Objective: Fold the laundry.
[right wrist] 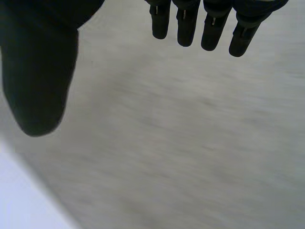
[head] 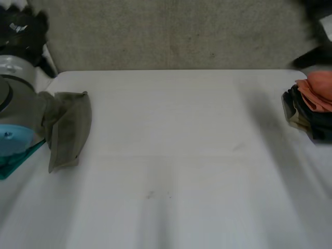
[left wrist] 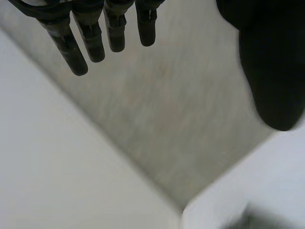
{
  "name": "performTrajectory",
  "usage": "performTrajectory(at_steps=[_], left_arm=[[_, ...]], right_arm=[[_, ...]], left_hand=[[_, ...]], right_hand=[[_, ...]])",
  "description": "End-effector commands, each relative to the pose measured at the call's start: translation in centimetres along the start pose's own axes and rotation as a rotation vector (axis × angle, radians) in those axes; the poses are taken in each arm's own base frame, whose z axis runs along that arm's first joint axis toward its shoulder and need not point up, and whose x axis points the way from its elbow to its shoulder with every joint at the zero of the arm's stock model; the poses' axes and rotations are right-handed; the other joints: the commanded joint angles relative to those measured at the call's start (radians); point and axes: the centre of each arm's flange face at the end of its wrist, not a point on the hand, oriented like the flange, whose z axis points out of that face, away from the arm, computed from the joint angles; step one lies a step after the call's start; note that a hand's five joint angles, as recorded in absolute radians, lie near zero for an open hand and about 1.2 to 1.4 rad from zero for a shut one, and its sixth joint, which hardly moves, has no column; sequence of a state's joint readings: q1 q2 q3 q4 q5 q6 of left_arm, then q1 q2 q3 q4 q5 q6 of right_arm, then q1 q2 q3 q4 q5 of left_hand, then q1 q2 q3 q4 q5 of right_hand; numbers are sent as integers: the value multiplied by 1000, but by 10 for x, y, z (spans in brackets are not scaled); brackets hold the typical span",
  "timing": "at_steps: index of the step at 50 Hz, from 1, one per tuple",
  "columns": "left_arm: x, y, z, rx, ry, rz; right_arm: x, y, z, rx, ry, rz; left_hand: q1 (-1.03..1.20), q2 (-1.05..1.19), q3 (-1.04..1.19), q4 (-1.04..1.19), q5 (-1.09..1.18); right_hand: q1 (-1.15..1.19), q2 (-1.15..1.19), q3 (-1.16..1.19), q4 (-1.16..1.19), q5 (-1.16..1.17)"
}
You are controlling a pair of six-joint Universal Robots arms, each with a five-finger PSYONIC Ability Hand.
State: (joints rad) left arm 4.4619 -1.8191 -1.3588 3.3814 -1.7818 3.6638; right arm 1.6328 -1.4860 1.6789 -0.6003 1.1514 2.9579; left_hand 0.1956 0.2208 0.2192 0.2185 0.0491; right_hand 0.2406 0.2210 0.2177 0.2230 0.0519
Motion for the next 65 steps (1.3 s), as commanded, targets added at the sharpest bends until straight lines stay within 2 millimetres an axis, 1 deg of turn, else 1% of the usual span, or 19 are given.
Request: performTrajectory(at_steps=[1,7,11,13,17,18,22,27,32,37,42,46,51,53,54,60,63,64,65], left_arm=[[-18,126,46,-253,29,204],[-5,183,60,-300,157,256],[-8,217,66,-351,170,289],[-6,222,67,-355,178,290],[-3,220,68,-340,184,271],[-2,219,67,-332,182,265],[-1,189,72,-228,133,213],[-3,108,63,-35,97,24],[1,48,49,86,120,-153],[33,-5,16,172,254,-303],[88,-51,-37,231,495,-462],[133,-67,-77,233,663,-550],[192,-52,-107,175,799,-568],[207,-45,-116,152,833,-556],[218,-41,-126,139,865,-547],[211,-50,-133,162,866,-528],[183,-53,-118,171,799,-519],[158,-49,-103,164,732,-501],[148,-47,-97,160,707,-493]], right_arm=[[-98,30,-42,-250,-315,65],[-132,62,-72,-437,-456,-5],[-132,70,-77,-471,-444,-29],[-132,71,-78,-477,-442,-28],[-131,72,-79,-482,-441,-27],[-131,72,-79,-482,-439,-28],[-130,73,-79,-482,-431,-29],[-129,73,-79,-476,-423,-27],[-126,75,-78,-489,-391,-37],[-112,80,-73,-503,-314,-53],[-92,86,-64,-504,-212,-51],[-74,91,-58,-518,-111,-25],[-60,94,-55,-538,-27,-12],[-58,95,-54,-541,-14,-9],[-57,95,-54,-542,-11,-10],[-58,93,-54,-541,-18,-8],[-58,91,-53,-534,-26,-11],[-59,88,-52,-526,-39,-18],[-60,85,-51,-522,-47,-20]], left_hand=[[9,-16,-14,-14,-19],[36,10,12,13,7],[214,189,190,191,186],[311,286,287,288,283],[1126,1100,1102,1103,1098],[1200,1175,1176,1177,1172],[1201,1175,1177,1178,1173],[1201,1175,1177,1178,1173],[1201,1175,1177,1178,1173],[1201,1175,1177,1178,1173],[1201,1175,1177,1178,1173],[1201,1175,1177,1178,1173],[1105,1080,1082,1082,1077],[485,460,461,462,457],[46,21,22,23,18],[-21,-46,-45,-44,-49],[-20,-46,-44,-43,-48],[-12,-37,-35,-34,-40],[-9,-34,-32,-31,-37]], right_hand=[[-66,-46,-43,-48,-52],[-66,-46,-43,-48,-52],[-66,-46,-43,-48,-52],[-66,-46,-43,-48,-52],[-66,-46,-43,-48,-52],[-66,-46,-43,-48,-52],[-66,-46,-43,-48,-52],[-66,-46,-43,-48,-52],[-66,-46,-43,-48,-52],[-66,-46,-43,-48,-52],[-66,-46,-43,-48,-52],[-66,-46,-43,-48,-52],[-66,-46,-43,-48,-52],[-66,-46,-43,-48,-52],[-66,-46,-43,-48,-52],[-66,-46,-43,-48,-52],[-66,-46,-43,-48,-52],[-66,-46,-43,-48,-52],[-66,-46,-43,-48,-52]])
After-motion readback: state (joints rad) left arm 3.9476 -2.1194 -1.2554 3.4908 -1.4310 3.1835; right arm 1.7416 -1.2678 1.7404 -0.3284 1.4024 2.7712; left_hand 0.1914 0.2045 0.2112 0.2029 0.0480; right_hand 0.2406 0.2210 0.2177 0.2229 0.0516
